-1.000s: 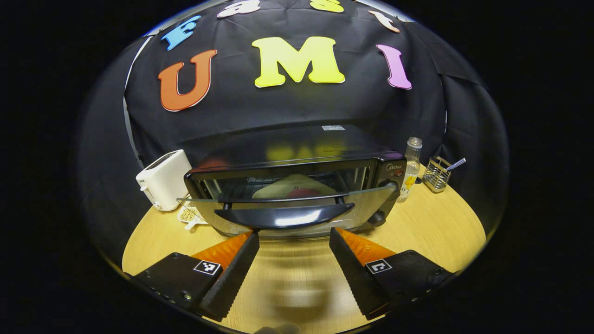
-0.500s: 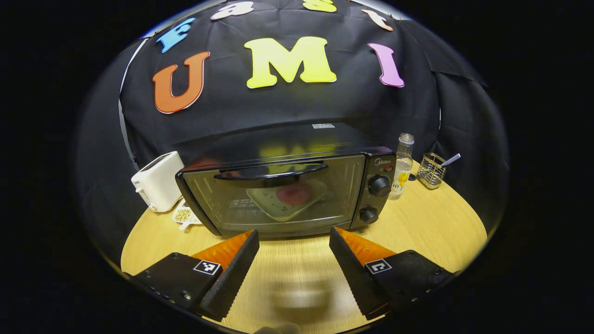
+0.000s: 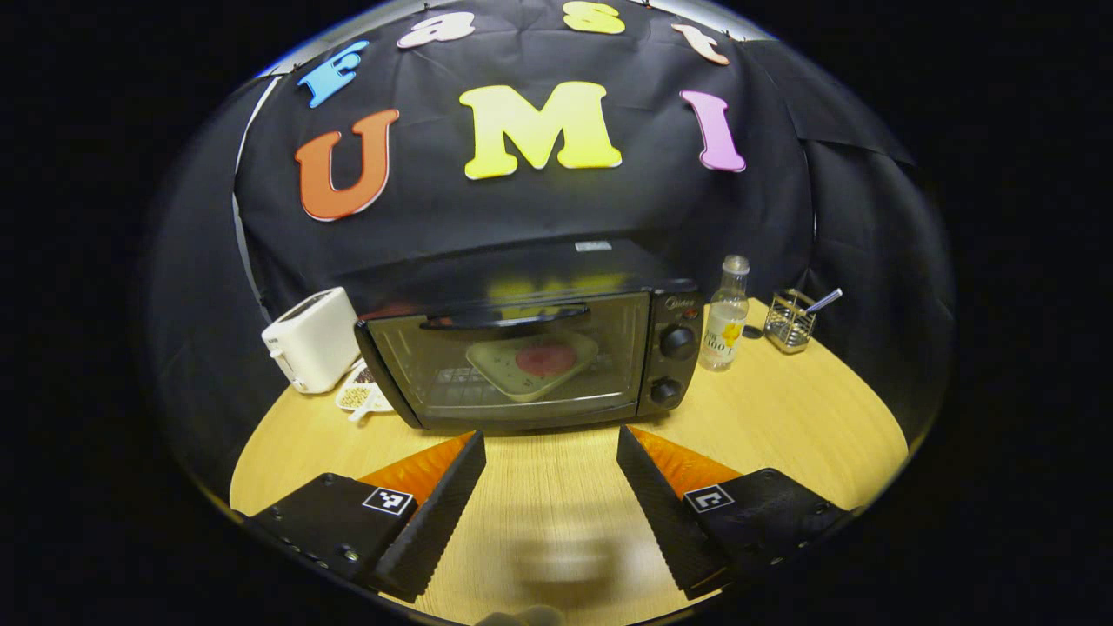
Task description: Open the electric oven with the left hand, put the food in, and close the electric oven.
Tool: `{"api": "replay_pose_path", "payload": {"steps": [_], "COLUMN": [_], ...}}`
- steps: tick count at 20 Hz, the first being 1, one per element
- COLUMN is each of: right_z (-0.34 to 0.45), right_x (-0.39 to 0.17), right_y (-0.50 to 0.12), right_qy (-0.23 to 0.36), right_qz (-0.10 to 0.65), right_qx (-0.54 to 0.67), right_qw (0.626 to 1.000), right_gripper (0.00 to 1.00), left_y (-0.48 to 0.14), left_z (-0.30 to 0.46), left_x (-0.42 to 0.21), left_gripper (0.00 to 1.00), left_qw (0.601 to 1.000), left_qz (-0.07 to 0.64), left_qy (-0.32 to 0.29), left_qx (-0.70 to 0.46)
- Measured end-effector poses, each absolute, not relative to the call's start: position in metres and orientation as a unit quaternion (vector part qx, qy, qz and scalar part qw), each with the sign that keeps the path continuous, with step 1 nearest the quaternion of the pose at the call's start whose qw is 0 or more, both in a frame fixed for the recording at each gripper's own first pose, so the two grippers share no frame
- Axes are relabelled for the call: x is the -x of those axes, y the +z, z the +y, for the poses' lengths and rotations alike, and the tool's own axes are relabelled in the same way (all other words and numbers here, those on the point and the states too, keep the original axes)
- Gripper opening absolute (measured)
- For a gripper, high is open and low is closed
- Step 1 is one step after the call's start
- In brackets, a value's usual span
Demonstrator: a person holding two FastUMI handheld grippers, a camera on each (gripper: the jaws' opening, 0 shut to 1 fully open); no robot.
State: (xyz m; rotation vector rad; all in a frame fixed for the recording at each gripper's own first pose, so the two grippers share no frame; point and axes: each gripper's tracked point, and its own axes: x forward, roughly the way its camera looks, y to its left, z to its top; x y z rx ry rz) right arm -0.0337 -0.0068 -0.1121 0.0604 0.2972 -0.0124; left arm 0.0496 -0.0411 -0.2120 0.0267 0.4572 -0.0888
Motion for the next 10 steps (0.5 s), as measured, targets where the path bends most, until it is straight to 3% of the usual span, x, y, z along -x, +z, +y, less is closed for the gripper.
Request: {"api": "replay_pose_path", "payload": {"steps": [7,8,10], "right_z": [-0.008,-0.01,-0.012], "right_x": [0.068,0.075,0.09], "right_y": [-0.064,-0.059,-0.054], "right_qy": [0.064,0.073,0.088], "right_qz": [0.091,0.084,0.071], "right_qx": [-0.005,-0.003,0.0], "right_qw": [0.994,0.994,0.994], "right_gripper": [1.0,0.96,1.0], "left_y": [-0.071,-0.056,-0.035], "left_z": [-0.041,-0.039,-0.028], "left_x": [0.058,0.078,0.121], "left_gripper": [0.96,0.97,0.97], "left_qw": [0.995,0.996,0.996], "left_qz": [0.102,0.091,0.08], "left_qy": [-0.004,0.003,0.025], "left_qx": [0.005,0.012,0.019]}}
